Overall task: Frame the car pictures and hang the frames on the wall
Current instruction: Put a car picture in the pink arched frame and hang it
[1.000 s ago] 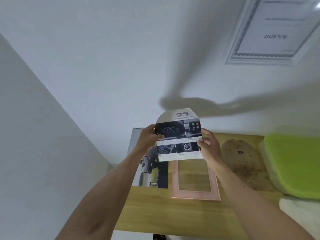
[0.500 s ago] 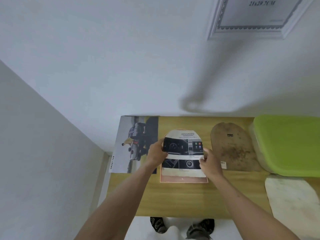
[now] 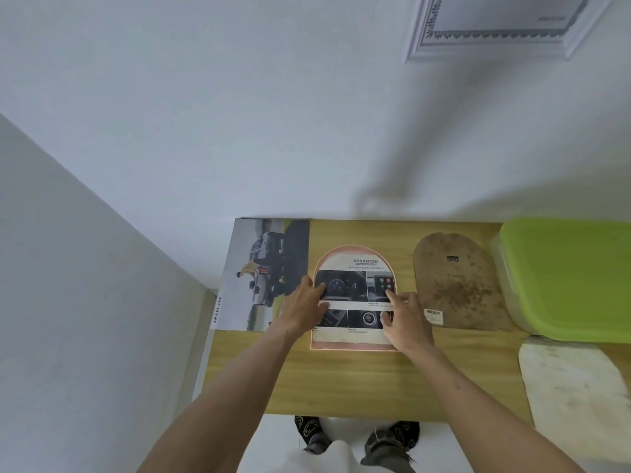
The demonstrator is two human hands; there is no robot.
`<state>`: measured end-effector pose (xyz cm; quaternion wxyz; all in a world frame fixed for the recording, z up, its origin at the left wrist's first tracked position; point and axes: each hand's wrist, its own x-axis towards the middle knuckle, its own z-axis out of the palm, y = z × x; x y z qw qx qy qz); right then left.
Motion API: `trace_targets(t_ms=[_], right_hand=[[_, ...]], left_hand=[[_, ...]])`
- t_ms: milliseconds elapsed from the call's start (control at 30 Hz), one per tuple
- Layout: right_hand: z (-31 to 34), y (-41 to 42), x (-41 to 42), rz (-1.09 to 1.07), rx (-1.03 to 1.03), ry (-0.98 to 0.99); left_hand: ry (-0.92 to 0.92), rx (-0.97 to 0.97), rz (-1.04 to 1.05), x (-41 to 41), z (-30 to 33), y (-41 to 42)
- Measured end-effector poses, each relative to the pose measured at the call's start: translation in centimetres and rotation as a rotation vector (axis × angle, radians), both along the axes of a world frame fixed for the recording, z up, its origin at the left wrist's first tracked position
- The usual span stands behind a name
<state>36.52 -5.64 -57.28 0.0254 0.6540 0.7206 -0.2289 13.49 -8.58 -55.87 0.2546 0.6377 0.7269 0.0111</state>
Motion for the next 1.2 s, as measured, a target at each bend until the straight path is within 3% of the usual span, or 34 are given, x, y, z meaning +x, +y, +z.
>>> trace_targets(t_ms=[667,867,1067,1200], right_hand=[[0.2,0.8,-0.9,-0.022,-0.040,0.011],[1.3,0.8,0.1,-0.083,-0.018,0.103],[1.9,3.0,5.8,-0.178,0.109,0.080],[1.7,4.9,10.7,-0.218,0.016,-0.049]], left_hand=[[-0.024,0.001,0.004,-0.6,-1.0,0.7],[0.002,0.136,0.078,0.2,-0.6,0.2],[-0.046,0.249,0.019,6.5,0.9,2.8],[-0.129,0.190,-0.029,13.3,1.7,5.2]])
